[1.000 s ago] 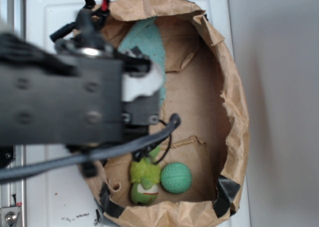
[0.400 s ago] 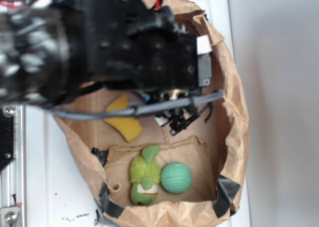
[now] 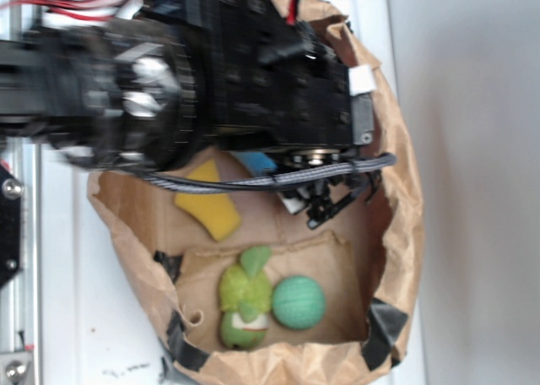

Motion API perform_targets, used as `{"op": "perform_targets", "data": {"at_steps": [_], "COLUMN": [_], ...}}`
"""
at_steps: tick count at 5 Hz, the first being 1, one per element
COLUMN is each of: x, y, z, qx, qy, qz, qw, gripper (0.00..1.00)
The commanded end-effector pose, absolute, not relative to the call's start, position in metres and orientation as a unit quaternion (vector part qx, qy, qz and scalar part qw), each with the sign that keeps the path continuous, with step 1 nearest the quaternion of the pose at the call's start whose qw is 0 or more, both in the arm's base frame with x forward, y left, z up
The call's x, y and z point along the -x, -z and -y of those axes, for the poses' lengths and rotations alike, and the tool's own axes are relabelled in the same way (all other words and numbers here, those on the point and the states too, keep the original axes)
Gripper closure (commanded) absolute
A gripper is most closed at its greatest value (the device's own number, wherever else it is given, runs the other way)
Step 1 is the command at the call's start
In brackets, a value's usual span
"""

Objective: Grab the blue cloth.

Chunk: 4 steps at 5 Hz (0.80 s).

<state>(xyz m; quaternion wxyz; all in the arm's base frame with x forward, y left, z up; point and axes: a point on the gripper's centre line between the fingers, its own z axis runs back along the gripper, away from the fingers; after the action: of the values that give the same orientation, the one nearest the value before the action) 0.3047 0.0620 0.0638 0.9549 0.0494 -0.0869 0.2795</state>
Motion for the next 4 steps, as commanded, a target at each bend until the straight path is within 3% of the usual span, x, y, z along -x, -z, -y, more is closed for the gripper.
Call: {"op": "perform_targets", "data": {"at_steps": [1, 2, 3, 4], "x": [-0.326, -0.320, -0.321, -0.318], "y": [-0.036, -0.022, -0.018, -0.026], "z": [-0.062, -0.056, -0.056, -0.056], "qx": [-0.066, -0.086, -0.089, -0.087], "qy": [-0.231, -0.207, -0.202, -0.187], "qz": [0.069, 0.057, 0.051, 0.060], "qw": [0.968, 0.973, 0.974, 0.977], "gripper": [0.00, 0.00, 1.00, 1.00]}}
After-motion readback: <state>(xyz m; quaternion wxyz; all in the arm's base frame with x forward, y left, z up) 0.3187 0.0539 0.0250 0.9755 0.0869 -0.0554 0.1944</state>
